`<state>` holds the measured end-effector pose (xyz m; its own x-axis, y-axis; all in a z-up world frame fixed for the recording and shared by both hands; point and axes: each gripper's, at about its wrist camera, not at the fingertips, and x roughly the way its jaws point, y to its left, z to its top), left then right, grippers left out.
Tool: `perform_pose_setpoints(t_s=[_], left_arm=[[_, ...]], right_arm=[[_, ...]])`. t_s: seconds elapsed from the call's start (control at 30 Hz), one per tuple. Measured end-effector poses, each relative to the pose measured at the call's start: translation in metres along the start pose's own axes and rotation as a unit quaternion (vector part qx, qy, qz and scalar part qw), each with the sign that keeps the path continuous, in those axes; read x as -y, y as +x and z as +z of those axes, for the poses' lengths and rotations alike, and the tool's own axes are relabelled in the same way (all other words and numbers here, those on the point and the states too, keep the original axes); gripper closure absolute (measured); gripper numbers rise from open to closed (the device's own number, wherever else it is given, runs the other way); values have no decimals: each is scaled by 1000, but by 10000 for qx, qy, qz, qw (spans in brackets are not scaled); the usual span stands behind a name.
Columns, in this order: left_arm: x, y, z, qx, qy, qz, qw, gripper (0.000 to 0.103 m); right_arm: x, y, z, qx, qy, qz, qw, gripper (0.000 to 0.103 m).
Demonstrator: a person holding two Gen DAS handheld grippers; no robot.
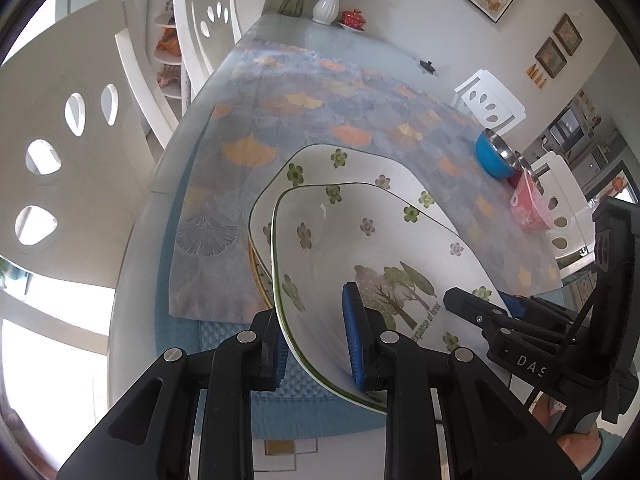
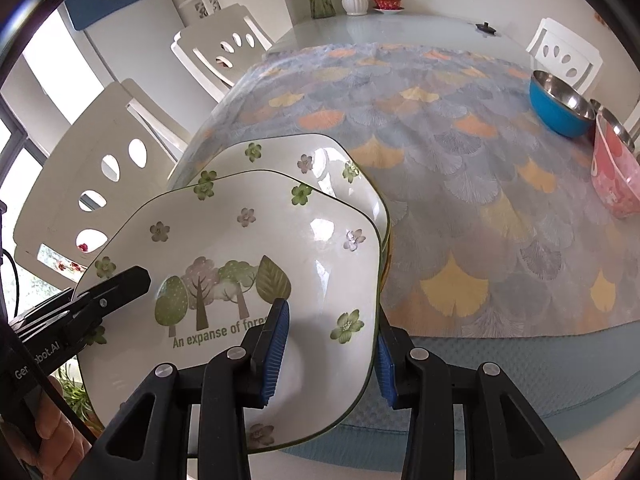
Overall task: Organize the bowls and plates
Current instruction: 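Lower the white plate onto the plate stack and open the right tool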
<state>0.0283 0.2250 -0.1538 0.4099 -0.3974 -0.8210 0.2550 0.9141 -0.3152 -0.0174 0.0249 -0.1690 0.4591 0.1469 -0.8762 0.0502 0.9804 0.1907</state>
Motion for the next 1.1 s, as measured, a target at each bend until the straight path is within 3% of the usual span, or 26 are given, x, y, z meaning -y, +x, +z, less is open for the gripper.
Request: perform_pose_setpoints(t_s=[0.5,0.63,1.1], left_arm=[[-13,16,12,-184,-53,-85,9998,83],[-20,14,15,-196,-89,-6,9998,83],[-23,-5,15,-183,-46,70,9998,84]], right_arm=[[1,9,21,-162,265,-152,9994,65],[-3,0,27,8,204,-156,9997,65],[-11,-7,23,-102,87,88,9999,65]])
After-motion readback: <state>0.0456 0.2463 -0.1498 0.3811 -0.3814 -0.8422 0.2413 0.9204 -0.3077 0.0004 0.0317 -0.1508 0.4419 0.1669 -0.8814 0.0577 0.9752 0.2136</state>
